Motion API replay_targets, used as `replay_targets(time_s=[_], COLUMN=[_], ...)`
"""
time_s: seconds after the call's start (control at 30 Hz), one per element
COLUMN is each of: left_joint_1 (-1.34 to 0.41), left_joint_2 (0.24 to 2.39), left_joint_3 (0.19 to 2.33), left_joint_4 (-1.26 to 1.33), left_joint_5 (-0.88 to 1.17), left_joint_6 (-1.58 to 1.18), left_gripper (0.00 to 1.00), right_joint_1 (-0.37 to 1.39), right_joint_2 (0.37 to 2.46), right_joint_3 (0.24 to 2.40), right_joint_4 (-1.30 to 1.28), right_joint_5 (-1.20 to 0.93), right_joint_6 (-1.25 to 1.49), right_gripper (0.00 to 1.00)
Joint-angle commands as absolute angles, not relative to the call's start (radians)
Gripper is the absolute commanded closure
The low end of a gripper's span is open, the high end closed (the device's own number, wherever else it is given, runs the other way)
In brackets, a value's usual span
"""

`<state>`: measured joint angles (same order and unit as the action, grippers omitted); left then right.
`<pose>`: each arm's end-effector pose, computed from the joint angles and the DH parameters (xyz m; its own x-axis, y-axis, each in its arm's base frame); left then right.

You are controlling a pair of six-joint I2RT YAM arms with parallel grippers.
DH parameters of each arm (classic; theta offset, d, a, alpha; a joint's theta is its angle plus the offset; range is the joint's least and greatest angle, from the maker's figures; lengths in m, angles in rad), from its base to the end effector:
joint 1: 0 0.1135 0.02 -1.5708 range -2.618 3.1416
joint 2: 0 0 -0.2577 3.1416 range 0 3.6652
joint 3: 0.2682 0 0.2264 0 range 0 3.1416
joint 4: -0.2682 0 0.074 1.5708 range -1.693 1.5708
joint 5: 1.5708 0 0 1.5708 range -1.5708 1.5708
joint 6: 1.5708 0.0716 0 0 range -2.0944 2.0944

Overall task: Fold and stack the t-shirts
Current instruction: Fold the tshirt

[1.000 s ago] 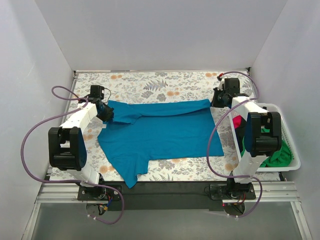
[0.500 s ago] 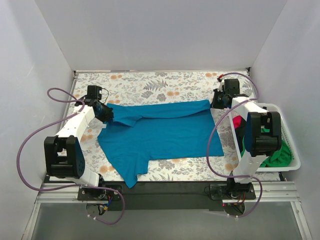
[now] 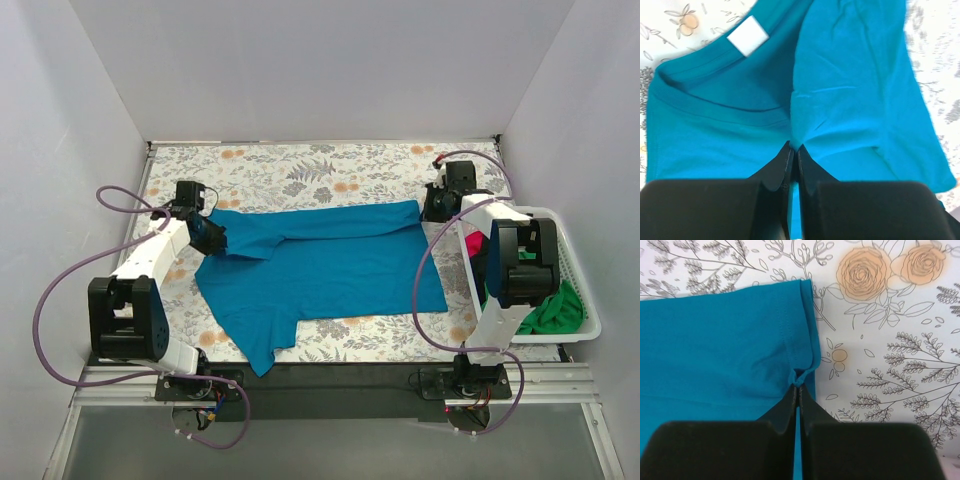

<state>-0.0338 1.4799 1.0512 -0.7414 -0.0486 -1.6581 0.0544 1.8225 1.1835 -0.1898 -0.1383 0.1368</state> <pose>0.2768 -0.0059 0.2000 0.0655 -0.9978 -0.0105 -0.9181 -0.0561 -0.3925 0.3920 0.0312 0.1742 -0.7492 0.0945 -0.6556 -0.0451 0.9802 0.1928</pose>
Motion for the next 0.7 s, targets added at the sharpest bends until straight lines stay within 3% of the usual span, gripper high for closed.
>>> replay_targets(time_s=[0.0, 0.1, 0.23, 0.33, 0.43, 0.47, 0.5, 0.67], left_joint_1=[-0.025, -0.025, -0.025, -0.025, -0.025, -0.025, -0.025, -0.021], left_joint_2=[1.433, 1.424, 1.422, 1.405, 1.375, 1.361, 1.358, 1.364], left_joint_3=[1.008, 0.967, 0.943, 0.943, 0.948, 0.950, 0.951, 0.977], left_joint_4=[-0.744, -0.726, -0.716, -0.724, -0.732, -0.733, -0.729, -0.674], left_joint_5=[-0.071, -0.069, -0.064, -0.064, -0.081, -0.100, -0.112, -0.146], left_joint_6=[-1.671, -1.677, -1.675, -1.666, -1.643, -1.625, -1.614, -1.522], left_gripper=[1.00, 1.00, 1.00, 0.92, 0.74, 0.59, 0.52, 0.29], right_joint_1=[0.049, 0.049, 0.049, 0.049, 0.048, 0.049, 0.051, 0.067], right_joint_2=[1.844, 1.851, 1.847, 1.815, 1.760, 1.732, 1.718, 1.632], right_joint_3=[1.195, 1.196, 1.215, 1.227, 1.224, 1.221, 1.224, 1.226], right_joint_4=[-0.227, -0.245, -0.291, -0.340, -0.376, -0.382, -0.396, -0.407], right_joint_5=[-0.133, -0.132, -0.129, -0.107, -0.080, -0.081, -0.093, -0.124], right_joint_6=[0.150, 0.155, 0.163, 0.181, 0.189, 0.192, 0.190, 0.173], right_gripper=[0.99, 0.94, 0.73, 0.60, 0.49, 0.48, 0.45, 0.44])
